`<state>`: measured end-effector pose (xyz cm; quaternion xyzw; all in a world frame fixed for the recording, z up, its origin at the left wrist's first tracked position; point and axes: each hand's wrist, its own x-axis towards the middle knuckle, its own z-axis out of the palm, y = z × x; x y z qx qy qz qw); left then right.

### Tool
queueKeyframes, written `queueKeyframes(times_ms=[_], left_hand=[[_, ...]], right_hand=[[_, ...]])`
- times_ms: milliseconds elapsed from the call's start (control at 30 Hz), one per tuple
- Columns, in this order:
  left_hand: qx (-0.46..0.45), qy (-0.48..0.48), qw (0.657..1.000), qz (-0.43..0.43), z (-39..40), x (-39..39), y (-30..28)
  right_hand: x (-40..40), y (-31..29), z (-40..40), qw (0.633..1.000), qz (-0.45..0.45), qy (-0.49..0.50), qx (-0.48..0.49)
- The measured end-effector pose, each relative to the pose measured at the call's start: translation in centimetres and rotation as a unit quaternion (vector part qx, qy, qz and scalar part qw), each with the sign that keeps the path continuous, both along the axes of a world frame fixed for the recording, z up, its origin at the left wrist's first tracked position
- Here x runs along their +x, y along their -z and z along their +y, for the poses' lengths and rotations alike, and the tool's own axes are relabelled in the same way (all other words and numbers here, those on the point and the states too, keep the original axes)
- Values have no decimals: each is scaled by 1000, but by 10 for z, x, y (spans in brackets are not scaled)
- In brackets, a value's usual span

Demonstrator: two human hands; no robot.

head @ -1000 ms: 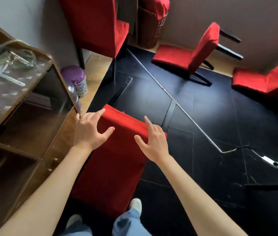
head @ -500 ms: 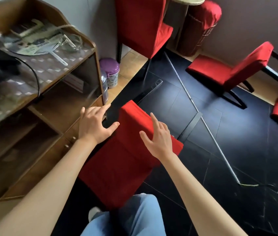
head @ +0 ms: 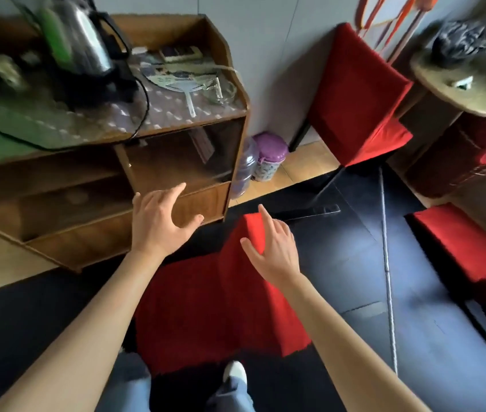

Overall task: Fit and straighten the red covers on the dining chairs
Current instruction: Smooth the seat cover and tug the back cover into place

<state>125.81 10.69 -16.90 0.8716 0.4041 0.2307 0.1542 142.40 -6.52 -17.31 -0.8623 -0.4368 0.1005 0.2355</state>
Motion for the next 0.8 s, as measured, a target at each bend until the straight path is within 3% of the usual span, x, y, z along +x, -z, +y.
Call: queueKeyframes(times_ms=[367, 567, 800], left_hand=[[-53, -179, 982, 33, -102, -118, 37], [-95, -198, 975, 28, -147, -154, 84], [-139, -205, 967, 52, -197, -172, 180]], right_hand=[[-59, 53, -33, 982, 52, -173, -54], [-100, 95, -73, 978, 58, -176, -93], [-137, 182, -111, 974, 77, -162, -140]])
